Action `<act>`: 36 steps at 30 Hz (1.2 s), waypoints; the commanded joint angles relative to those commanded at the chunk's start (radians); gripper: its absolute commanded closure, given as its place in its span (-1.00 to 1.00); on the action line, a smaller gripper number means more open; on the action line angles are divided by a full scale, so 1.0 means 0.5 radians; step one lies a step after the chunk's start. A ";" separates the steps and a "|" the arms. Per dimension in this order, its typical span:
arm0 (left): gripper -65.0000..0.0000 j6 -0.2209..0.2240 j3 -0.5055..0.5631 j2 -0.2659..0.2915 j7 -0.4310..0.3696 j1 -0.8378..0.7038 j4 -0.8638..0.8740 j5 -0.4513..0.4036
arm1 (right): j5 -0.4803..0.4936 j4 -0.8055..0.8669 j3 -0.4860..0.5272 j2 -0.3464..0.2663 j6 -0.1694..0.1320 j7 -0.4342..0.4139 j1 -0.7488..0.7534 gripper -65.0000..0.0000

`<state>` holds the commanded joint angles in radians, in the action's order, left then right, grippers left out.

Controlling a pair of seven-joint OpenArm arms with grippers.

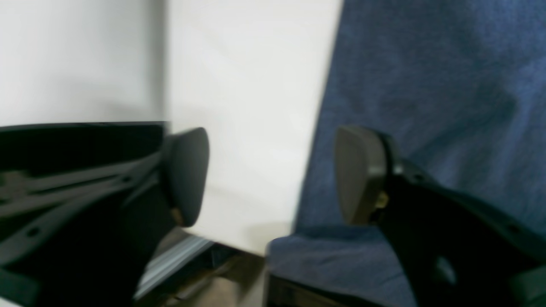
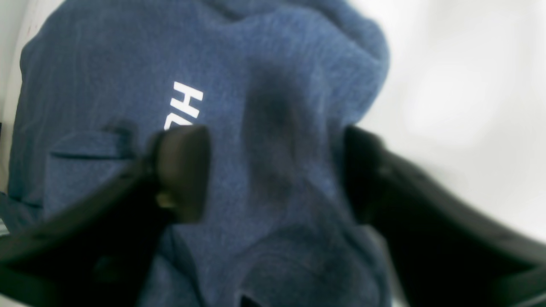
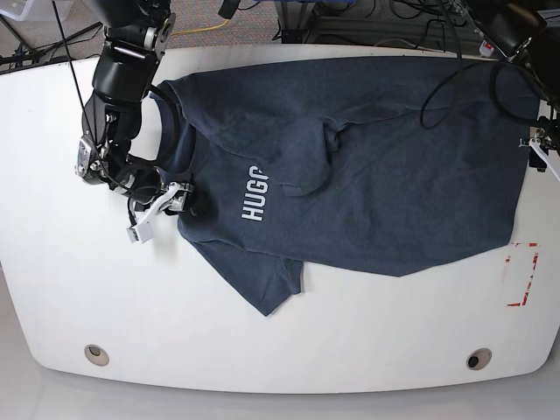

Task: Fold the T-shirt properly
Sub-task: 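Grasp the shirt's side edge with both grippers, spaced along it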

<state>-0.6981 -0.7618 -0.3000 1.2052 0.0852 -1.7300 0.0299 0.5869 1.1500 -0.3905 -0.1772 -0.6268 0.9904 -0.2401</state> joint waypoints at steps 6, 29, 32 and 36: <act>-0.69 0.000 0.009 -0.068 -0.025 0.282 0.491 0.012 | 0.000 0.012 0.009 -0.003 0.003 0.000 -0.003 0.82; -0.70 0.020 0.347 -0.322 -1.077 0.939 2.237 0.012 | 0.003 0.015 0.006 -0.006 -0.006 0.000 -0.003 0.84; -0.69 0.020 0.390 -0.292 -1.071 0.945 2.252 0.015 | 0.006 0.015 0.006 -0.003 -0.006 0.000 -0.003 0.84; -0.68 0.020 0.387 -0.242 -1.068 0.945 2.252 0.015 | 0.006 0.015 0.000 -0.003 -0.006 0.000 -0.003 0.84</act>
<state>-0.6882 -0.5685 -0.4212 0.6713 0.5577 -0.6038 0.0376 0.5900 1.1577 -0.3905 -0.1788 -0.6299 0.9904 -0.2417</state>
